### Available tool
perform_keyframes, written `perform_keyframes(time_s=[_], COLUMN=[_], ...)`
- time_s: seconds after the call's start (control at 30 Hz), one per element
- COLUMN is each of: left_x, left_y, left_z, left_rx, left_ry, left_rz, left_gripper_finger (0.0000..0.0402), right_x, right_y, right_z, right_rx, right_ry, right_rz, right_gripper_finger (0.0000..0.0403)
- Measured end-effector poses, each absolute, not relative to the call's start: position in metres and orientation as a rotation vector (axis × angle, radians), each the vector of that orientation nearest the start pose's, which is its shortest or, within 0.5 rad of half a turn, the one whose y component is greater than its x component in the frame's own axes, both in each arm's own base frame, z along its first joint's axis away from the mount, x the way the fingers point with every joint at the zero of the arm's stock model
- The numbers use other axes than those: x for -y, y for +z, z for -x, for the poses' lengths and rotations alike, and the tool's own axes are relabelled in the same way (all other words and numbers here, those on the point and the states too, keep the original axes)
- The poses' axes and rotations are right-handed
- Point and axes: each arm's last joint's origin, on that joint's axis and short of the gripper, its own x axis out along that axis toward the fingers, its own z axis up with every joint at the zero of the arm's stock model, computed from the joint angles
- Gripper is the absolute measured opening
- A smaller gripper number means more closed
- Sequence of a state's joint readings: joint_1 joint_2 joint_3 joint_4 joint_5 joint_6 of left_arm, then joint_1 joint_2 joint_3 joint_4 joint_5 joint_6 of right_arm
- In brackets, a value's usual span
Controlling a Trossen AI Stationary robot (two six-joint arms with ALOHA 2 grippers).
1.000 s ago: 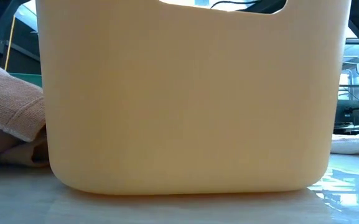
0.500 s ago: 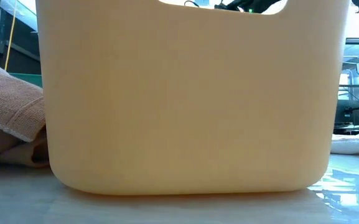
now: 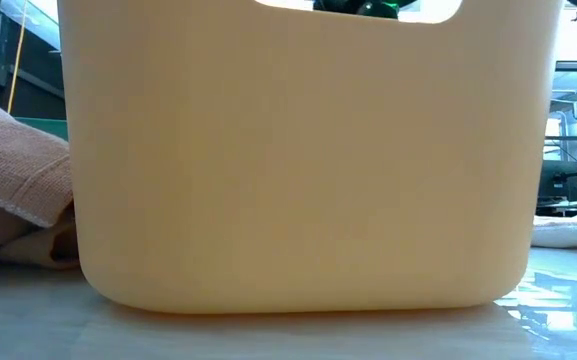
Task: Sort spices by type
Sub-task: Put the black seasoning can into the blue bin
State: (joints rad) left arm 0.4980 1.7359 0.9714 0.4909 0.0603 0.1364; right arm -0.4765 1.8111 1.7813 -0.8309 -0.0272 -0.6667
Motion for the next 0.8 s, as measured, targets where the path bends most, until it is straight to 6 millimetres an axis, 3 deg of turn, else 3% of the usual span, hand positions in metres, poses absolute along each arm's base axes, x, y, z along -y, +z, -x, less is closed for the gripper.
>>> perform_keyframes(time_s=[0.2,0.57,0.8], left_x=[-0.174,-0.165,-0.164], left_y=[0.216,0.249,0.250], left_z=[-0.327,-0.312,-0.312], left_rx=[-0.325,-0.308,-0.302], left_ry=[0.338,0.320,0.308], left_rz=[-0.117,-0.268,-0.268], left_gripper_finger=[0.0077,0.0077,0.0077], right_x=[0.180,0.185,0.183], right_y=[0.338,0.340,0.344], right_z=[-0.346,-0.346,-0.353], right_rx=[-0.938,-0.872,-0.810], right_ry=[-0.066,-0.011,-0.033], right_rz=[0.369,0.339,0.386], right_gripper_finger=[0.0242,0.0243,0.0236])
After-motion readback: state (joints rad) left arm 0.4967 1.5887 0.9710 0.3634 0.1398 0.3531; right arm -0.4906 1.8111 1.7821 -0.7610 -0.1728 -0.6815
